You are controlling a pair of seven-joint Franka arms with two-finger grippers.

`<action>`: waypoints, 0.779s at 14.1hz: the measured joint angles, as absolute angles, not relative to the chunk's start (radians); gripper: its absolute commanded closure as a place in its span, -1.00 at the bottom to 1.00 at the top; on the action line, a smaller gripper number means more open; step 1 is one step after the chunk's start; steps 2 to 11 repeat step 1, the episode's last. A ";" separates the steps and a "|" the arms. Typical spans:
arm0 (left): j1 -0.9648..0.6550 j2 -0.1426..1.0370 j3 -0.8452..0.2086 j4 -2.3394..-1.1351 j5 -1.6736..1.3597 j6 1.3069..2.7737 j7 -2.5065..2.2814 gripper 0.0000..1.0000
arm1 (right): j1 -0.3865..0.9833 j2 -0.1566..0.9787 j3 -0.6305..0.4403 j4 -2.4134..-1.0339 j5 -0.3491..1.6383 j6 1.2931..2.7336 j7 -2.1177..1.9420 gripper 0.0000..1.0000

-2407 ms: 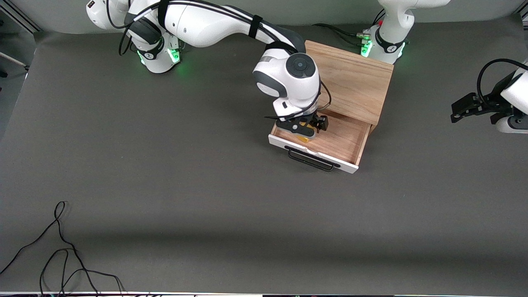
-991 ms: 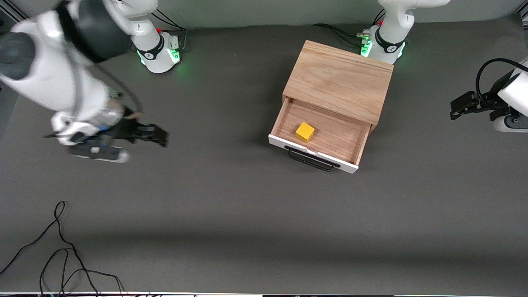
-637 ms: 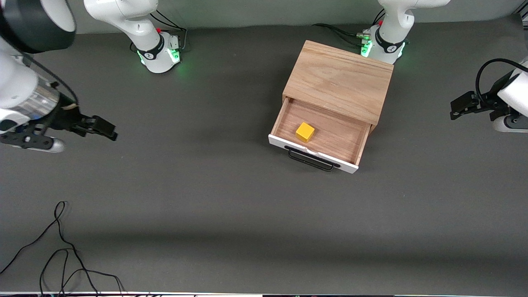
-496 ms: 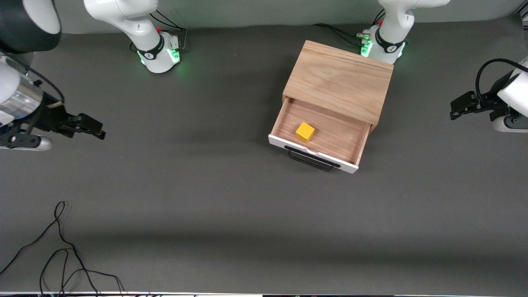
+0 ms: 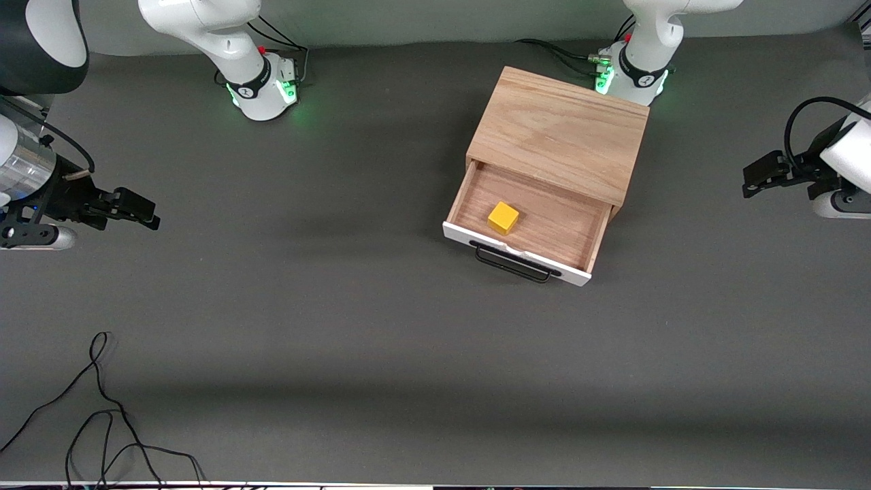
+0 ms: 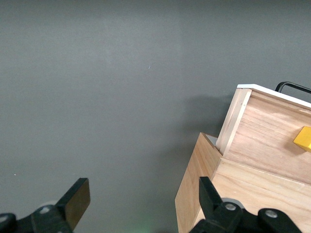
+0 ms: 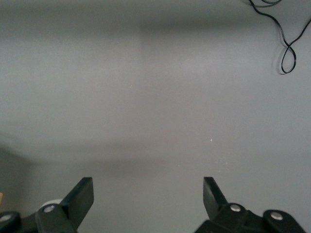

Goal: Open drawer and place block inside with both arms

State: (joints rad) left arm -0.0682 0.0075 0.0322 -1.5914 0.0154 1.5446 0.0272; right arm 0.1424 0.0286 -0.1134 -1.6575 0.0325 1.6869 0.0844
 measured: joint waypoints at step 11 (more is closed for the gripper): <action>-0.068 0.008 0.032 -1.592 0.015 1.545 0.027 -1.00 | 0.142 0.032 -0.114 -1.656 0.032 1.688 0.084 -1.00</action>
